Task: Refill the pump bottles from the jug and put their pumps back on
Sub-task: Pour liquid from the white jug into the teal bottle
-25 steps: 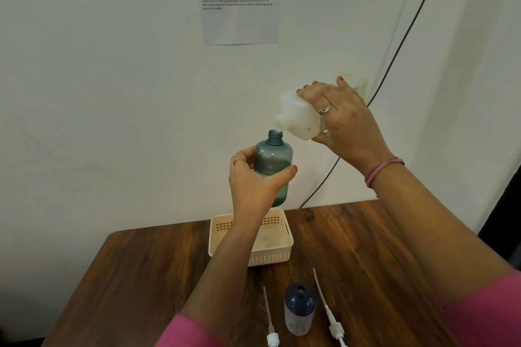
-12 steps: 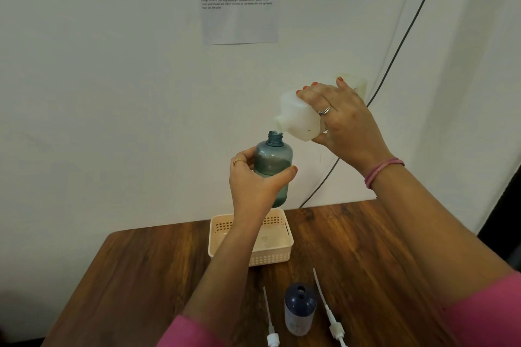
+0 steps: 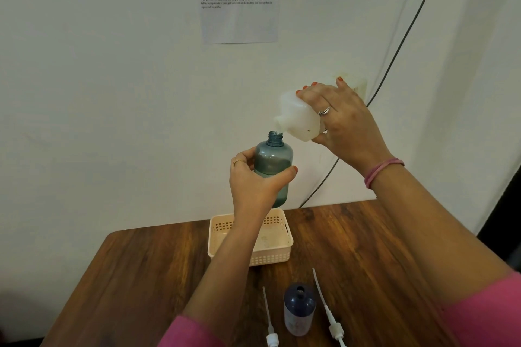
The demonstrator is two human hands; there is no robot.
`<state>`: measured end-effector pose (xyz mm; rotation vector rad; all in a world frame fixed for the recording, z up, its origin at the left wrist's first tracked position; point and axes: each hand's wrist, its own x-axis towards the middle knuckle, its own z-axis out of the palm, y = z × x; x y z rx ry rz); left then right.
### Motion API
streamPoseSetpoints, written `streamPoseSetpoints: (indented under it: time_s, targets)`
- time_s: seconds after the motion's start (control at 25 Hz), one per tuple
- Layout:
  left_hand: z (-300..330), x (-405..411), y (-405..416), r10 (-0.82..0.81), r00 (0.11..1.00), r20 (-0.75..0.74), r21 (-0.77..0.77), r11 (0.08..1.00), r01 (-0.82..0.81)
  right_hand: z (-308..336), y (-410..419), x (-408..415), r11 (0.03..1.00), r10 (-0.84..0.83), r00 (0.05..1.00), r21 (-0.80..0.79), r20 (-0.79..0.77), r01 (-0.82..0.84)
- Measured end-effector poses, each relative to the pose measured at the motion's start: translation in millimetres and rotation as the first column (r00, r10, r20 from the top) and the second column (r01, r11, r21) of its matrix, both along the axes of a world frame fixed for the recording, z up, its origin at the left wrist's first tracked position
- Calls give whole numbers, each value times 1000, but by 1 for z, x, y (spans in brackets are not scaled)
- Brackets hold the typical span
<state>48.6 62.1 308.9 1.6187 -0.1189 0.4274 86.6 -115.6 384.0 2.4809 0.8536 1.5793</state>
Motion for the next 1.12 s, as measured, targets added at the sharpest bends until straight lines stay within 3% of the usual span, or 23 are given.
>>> streamPoseSetpoints:
  time_s: [0.64, 1.12]
  targets:
    - [-4, 2, -5, 9, 1000, 3, 7, 1000, -9, -2, -4, -3, 1000, -2, 1000, 6, -23, 2]
    - [-9, -2, -13, 32, 999, -17, -16, 999, -32, -20, -5, -10, 983, 8, 988, 184, -153, 21]
